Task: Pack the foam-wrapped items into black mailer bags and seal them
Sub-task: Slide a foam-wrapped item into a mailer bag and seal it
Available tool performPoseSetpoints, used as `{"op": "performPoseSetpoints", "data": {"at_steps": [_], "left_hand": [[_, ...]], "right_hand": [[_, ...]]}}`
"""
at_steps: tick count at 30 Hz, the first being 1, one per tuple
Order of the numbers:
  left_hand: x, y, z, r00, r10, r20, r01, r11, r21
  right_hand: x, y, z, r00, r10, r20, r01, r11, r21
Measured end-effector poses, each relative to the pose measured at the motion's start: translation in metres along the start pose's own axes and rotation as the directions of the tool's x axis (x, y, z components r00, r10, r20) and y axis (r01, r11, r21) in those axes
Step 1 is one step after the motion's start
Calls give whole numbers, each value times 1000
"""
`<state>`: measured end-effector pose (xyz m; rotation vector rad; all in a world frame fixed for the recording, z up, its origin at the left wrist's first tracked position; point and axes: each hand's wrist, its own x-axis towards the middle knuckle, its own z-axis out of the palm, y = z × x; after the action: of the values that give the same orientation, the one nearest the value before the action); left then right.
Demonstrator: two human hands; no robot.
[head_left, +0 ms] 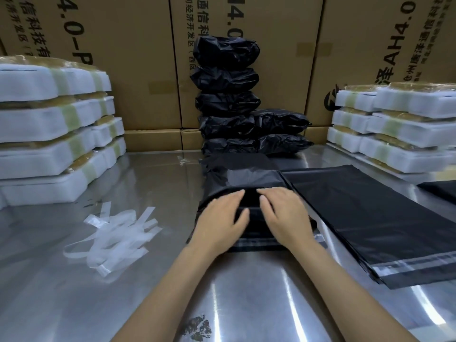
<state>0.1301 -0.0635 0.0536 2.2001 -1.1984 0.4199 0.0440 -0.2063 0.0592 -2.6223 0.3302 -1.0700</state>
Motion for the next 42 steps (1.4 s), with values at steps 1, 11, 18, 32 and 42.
{"op": "performPoseSetpoints", "data": {"at_steps": [1,11,18,32,42], "left_hand": [[0,2,8,996,4,87,-9,999,52],[-2,-18,20,964,-187,189,165,978,124],[0,-17,24,935,-329,132,311,940,141],[-21,-50,-7,892,-439,103,425,895,134],[-49,-69,-50,898,-432,78,435,851,-295]], "right_hand": [[0,-2,7,995,4,102,-2,1000,-17],[-6,33,22,872,420,251,-359,898,-254],[-8,33,24,830,502,244,-408,844,-349],[-6,35,17,799,573,185,-460,778,-427],[-20,12,-1,978,101,-184,-128,981,-143]]}}
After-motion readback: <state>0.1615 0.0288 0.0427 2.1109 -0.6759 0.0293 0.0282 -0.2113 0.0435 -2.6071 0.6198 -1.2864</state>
